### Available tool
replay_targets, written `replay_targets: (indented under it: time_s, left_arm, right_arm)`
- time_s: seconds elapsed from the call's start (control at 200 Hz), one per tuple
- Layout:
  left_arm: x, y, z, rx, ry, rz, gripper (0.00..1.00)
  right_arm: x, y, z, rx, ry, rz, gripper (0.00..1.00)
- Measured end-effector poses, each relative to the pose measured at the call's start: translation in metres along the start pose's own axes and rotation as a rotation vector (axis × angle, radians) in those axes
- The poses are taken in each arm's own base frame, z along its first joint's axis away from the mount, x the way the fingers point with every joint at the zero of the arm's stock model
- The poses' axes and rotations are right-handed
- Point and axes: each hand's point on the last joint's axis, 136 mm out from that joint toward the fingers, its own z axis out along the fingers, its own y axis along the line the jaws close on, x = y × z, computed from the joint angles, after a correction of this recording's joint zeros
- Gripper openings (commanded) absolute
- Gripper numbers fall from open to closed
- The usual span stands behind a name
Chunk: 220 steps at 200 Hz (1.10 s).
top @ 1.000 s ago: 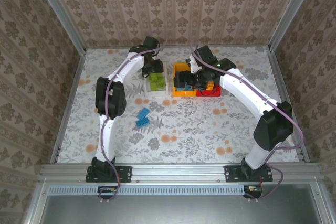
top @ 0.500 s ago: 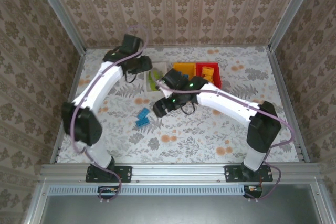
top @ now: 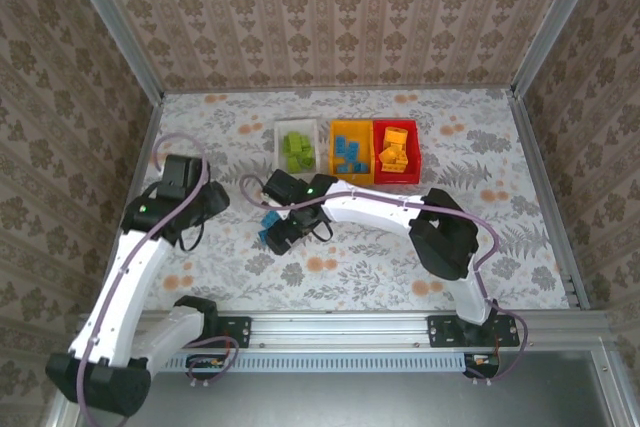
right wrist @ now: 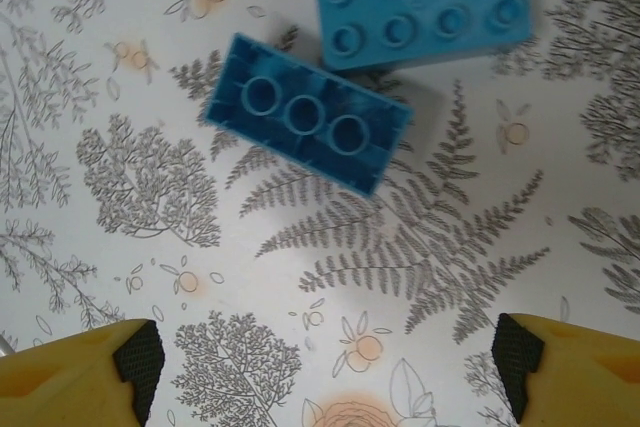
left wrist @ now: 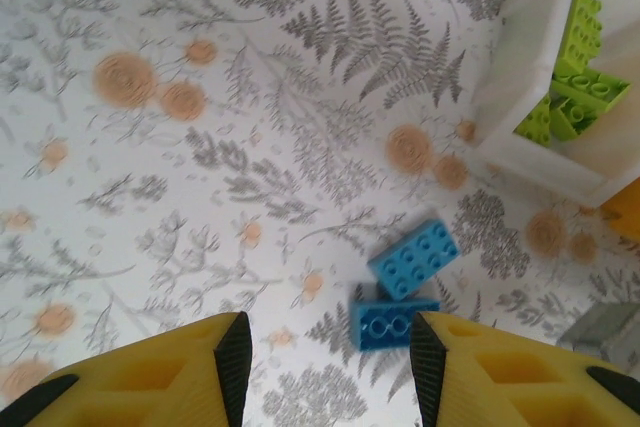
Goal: Sort the legos into containers by color
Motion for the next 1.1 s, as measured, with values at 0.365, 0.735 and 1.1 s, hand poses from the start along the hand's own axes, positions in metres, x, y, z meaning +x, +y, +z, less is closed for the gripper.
replay_targets:
  time_s: [0.365, 0.735, 1.1]
  left_arm:
    - [0.027, 0.028, -0.025, -0.033, 0.027, -0.002, 0.48]
    - [0.029, 0.036, -0.052, -0.010, -0.016, -0.011, 0.48]
    - [0.028, 0.035, -0.052, -0.010, -0.018, -0.022, 0.48]
  right_arm:
    - [-0.002, -0.011, 0.060, 0.060, 0.088, -0.171, 0.96]
    - [-0.036, -0.020, 0.074, 0.136, 0.061, -0.212, 0.89]
    - [-0.039, -0.014, 0.076, 0.129, 0.058, -0.206, 0.56]
